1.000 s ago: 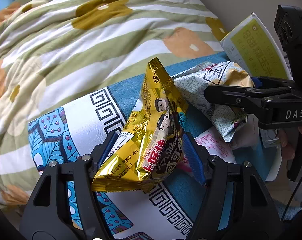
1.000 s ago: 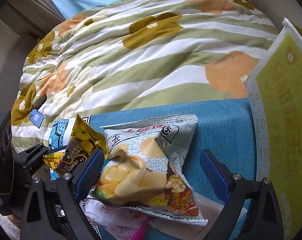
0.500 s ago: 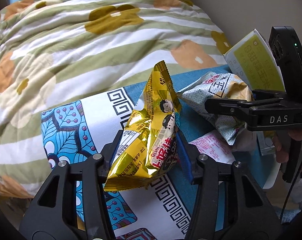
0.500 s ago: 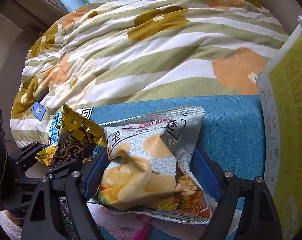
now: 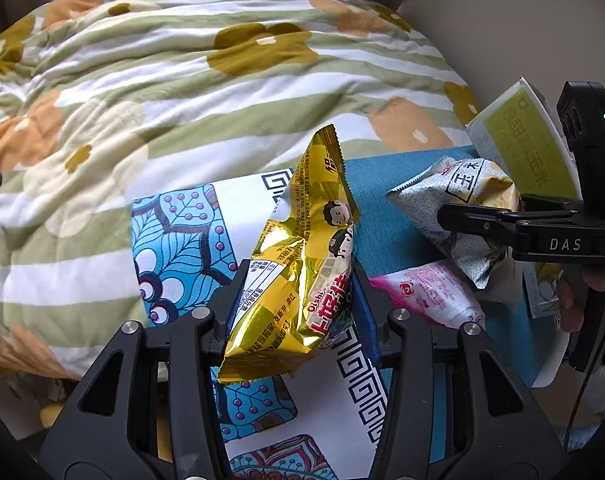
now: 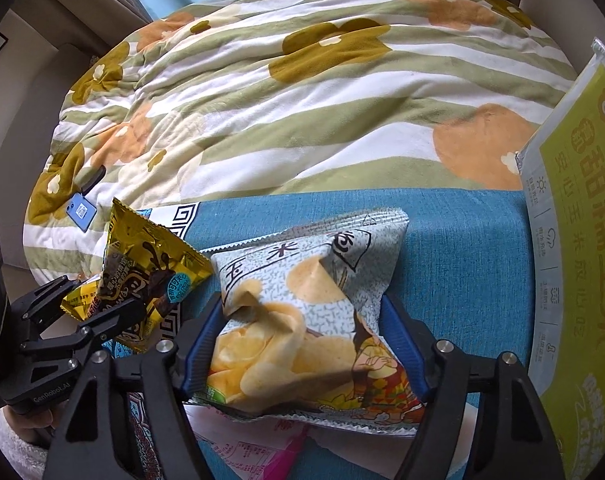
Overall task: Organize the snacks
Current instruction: 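Carry both bags into the box and open both grippers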
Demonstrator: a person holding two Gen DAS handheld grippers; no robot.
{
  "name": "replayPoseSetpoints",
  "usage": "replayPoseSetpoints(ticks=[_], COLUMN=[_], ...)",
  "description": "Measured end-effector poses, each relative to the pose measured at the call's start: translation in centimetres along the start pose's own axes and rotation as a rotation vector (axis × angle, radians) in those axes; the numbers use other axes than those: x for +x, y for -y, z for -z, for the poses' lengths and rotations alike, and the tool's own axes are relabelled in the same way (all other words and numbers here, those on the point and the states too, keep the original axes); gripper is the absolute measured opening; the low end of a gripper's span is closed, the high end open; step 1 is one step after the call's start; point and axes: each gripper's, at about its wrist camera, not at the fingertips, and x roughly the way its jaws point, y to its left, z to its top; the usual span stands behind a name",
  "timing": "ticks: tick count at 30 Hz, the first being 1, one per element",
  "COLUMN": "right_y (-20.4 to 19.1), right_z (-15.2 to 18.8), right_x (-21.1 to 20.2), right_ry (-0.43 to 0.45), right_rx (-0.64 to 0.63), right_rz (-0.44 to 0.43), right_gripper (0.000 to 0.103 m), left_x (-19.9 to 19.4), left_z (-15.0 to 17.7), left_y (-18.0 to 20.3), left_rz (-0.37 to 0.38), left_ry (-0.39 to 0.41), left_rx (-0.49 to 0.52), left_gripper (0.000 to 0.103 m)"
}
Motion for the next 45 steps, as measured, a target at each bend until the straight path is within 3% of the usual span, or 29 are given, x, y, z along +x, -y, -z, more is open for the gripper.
replayPoseSetpoints(ticks=[11, 19, 30, 36, 40, 43, 45], right_y=[-1.0, 0.8, 11.6, 18.5, 22.6, 25.2, 26.3], right_z=[0.6, 2.1, 4.3, 5.6, 5.8, 5.8, 5.5], right_x=[-4.7, -12.8, -24.5, -28.0, -29.2, -29.2, -29.0], right_ry=[0.107, 0.231, 0.404, 0.470, 0.488, 0.469, 0.453], right_rx=[-0.032, -0.050, -0.026, 0.018, 0.052, 0.061, 0.057], right_rz=[-0.069, -0.151, -0.098, -0.072, -0.068, -0.073, -0.074], right_gripper=[0.068, 0.068, 0.068, 0.068, 0.068, 0.068, 0.068], left_x=[-6.1, -10.2, -10.2, -6.9, -3.0, -1.1, -0.7], left_z=[0.3, -1.3, -6.7, -9.9, -11.5, -11.9, -11.8], left_y=[2.4, 10.5, 27.1, 35.7, 39.4, 40.7, 41.5], left_rz=[-0.076, -0.083, -0.006, 0.000, -0.014, -0.077, -0.164], left_ry=[0.091, 0.193, 0.275, 0.276, 0.222, 0.220, 0.228], left_rx=[-0.034, -0.038, 0.029, 0.104, 0.108, 0.091, 0.093], left_gripper=[0.042, 0.042, 0.042, 0.042, 0.042, 0.052, 0.076])
